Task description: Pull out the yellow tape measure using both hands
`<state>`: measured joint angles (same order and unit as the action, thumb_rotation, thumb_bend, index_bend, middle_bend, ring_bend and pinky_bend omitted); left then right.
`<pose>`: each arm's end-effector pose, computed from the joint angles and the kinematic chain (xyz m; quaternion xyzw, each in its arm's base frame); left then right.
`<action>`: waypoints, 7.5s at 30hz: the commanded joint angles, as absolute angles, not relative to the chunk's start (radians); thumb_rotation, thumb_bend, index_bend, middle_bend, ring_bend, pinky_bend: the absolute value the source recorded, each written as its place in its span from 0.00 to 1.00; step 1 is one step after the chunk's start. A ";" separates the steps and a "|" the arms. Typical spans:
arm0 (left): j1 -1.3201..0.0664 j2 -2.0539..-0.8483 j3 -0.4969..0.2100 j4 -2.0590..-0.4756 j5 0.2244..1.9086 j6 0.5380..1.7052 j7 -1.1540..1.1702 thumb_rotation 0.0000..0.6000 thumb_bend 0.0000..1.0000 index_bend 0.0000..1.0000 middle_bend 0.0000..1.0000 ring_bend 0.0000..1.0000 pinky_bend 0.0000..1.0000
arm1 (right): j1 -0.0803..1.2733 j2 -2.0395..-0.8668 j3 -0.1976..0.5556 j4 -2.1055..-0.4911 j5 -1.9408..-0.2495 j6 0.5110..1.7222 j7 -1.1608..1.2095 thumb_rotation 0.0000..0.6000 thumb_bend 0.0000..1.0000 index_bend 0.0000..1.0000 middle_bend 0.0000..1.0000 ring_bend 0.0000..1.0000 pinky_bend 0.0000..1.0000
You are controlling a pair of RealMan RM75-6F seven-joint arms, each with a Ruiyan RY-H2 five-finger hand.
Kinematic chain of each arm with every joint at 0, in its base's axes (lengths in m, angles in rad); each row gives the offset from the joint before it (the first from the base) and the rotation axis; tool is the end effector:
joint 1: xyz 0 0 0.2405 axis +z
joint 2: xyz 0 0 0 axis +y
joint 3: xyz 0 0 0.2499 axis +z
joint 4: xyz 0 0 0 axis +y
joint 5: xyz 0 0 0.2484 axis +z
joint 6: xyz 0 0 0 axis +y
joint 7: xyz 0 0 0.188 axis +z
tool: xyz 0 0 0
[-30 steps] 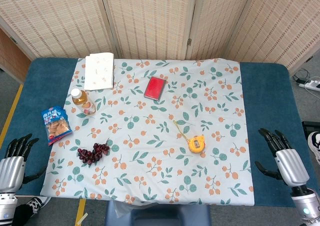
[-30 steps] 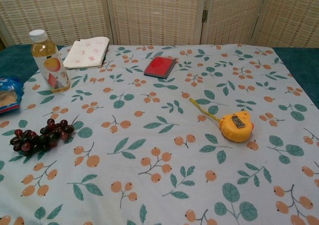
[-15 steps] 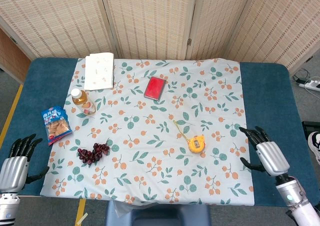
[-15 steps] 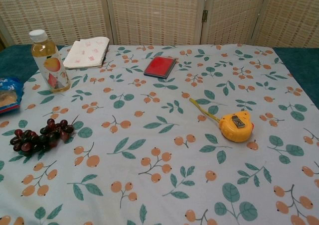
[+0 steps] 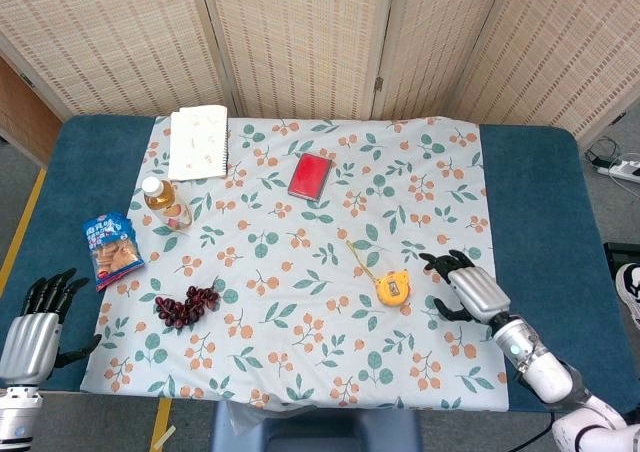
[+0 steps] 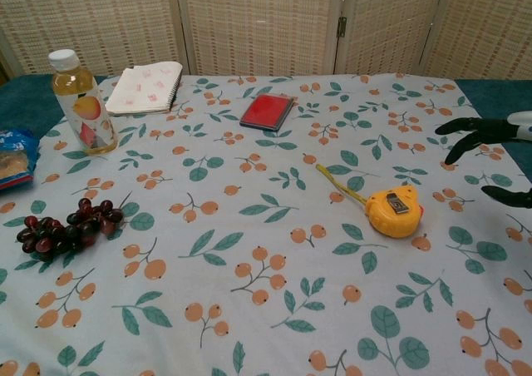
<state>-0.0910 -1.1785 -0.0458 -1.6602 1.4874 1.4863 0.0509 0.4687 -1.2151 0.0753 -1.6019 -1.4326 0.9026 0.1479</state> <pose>-0.3019 0.2270 0.0966 -0.5840 -0.4072 -0.4039 0.5745 -0.2480 -0.3197 -0.0005 0.7097 -0.4944 0.3420 0.3673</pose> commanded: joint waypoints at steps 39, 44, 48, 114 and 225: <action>-0.095 -1.191 -0.039 -1.648 1.487 1.474 0.044 1.00 0.25 0.19 0.09 0.10 0.00 | 0.506 -1.296 -0.049 -1.581 -1.446 0.872 0.098 1.00 0.53 0.07 0.25 0.10 0.00; -0.094 -1.193 -0.038 -1.644 1.490 1.476 0.038 1.00 0.25 0.19 0.09 0.10 0.00 | 0.491 -1.304 -0.096 -1.602 -1.503 0.881 0.097 1.00 0.53 0.07 0.24 0.10 0.00; -0.093 -1.193 -0.038 -1.641 1.491 1.480 0.033 1.00 0.25 0.19 0.09 0.10 0.00 | 0.486 -1.308 -0.115 -1.621 -1.564 0.914 0.104 1.00 0.53 0.07 0.24 0.10 0.00; -0.087 -1.188 -0.037 -1.642 1.477 1.473 0.035 1.00 0.25 0.19 0.09 0.10 0.00 | 0.692 -1.615 0.110 -1.330 -1.291 0.792 -0.319 1.00 0.31 0.22 0.24 0.14 0.00; -0.695 -1.578 -0.215 -1.675 1.441 1.202 0.331 1.00 0.44 0.15 0.09 0.10 0.00 | 0.694 -1.954 0.300 -1.324 -1.310 1.044 0.474 1.00 0.33 0.61 0.51 0.37 0.00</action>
<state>-0.6948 -1.5780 -0.2155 -1.6751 1.4408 1.2017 0.3304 0.6938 -1.9540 0.2996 -1.3243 -1.3096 1.0443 0.4741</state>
